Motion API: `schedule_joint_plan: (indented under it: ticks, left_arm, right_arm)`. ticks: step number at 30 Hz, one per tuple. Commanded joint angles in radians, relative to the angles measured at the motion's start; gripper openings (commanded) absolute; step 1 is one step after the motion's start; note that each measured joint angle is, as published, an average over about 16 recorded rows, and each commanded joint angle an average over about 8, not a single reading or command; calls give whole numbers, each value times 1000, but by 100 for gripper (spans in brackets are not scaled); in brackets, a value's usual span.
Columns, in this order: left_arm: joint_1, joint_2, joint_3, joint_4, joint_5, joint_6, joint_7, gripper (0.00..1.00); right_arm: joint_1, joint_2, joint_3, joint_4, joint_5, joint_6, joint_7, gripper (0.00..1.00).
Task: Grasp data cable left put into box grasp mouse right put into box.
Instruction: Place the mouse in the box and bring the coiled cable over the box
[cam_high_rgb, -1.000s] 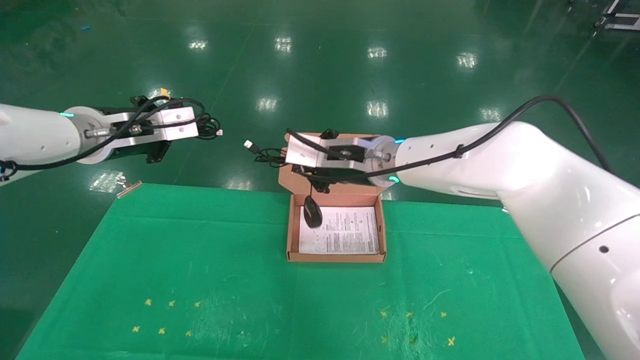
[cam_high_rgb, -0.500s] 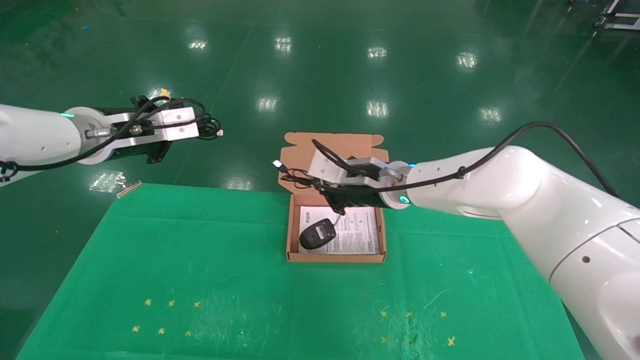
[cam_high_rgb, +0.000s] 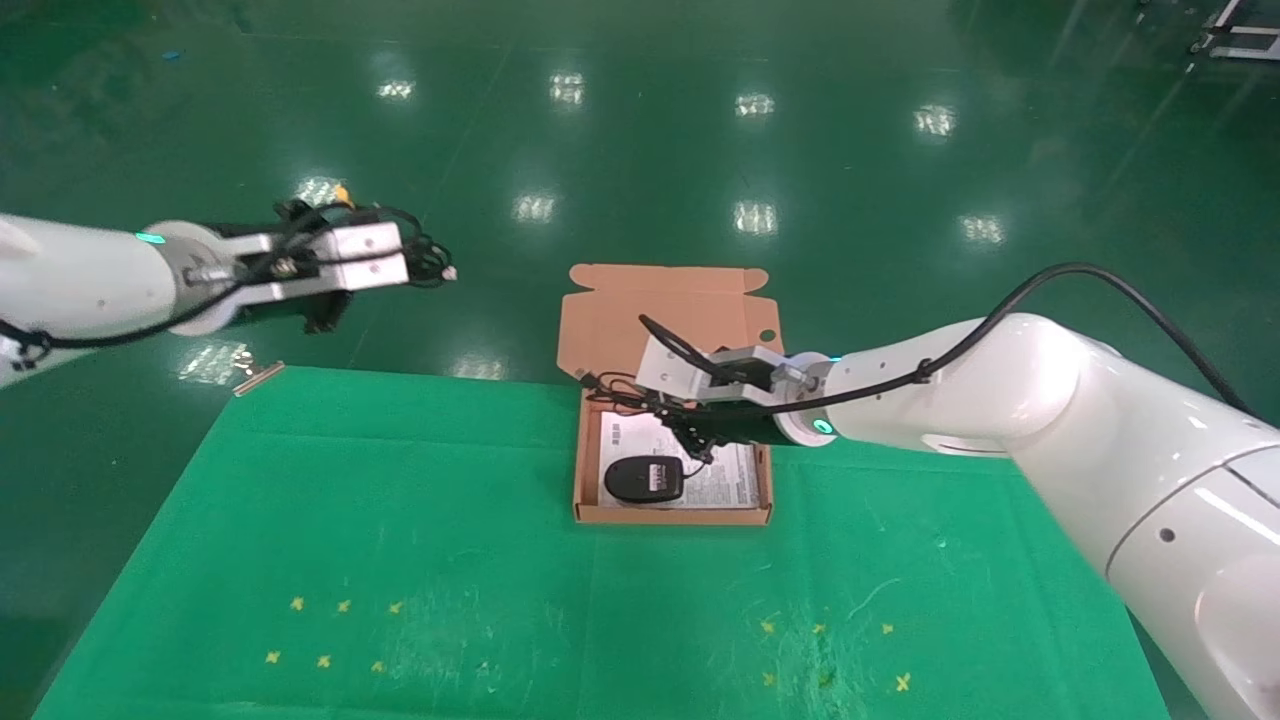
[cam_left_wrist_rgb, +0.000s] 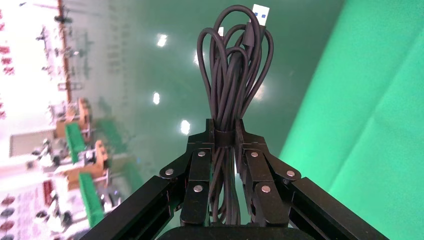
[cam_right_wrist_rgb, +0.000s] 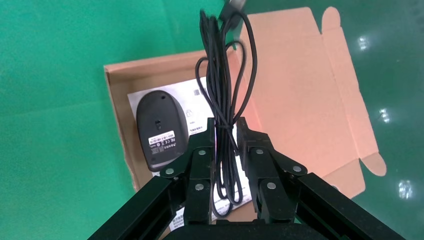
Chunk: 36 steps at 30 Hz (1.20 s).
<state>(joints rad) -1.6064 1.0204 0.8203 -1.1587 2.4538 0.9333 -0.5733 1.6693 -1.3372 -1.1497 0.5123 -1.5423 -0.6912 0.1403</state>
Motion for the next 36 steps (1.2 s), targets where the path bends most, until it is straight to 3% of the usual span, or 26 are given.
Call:
schedule_joint_plan:
  ticks: [1,9,22,36]
  left_arm:
    - [6,7,3,5,-7,-7,5,0]
    - [24,108,30,132,-67,-106,103,0]
    - [85,326,85,437,-279,-339,383,0]
    - [97,352,260,483,-645,-418,586,0]
  right_arm:
    - [-2,5,-5,12,-1,2,5,100]
    - [-4,62,-11,43,-6,-5,13,100]
    - [22,265,-19,161,-58,-7,83,100]
    - [16,391,-39,310,-122,-5,211,100]
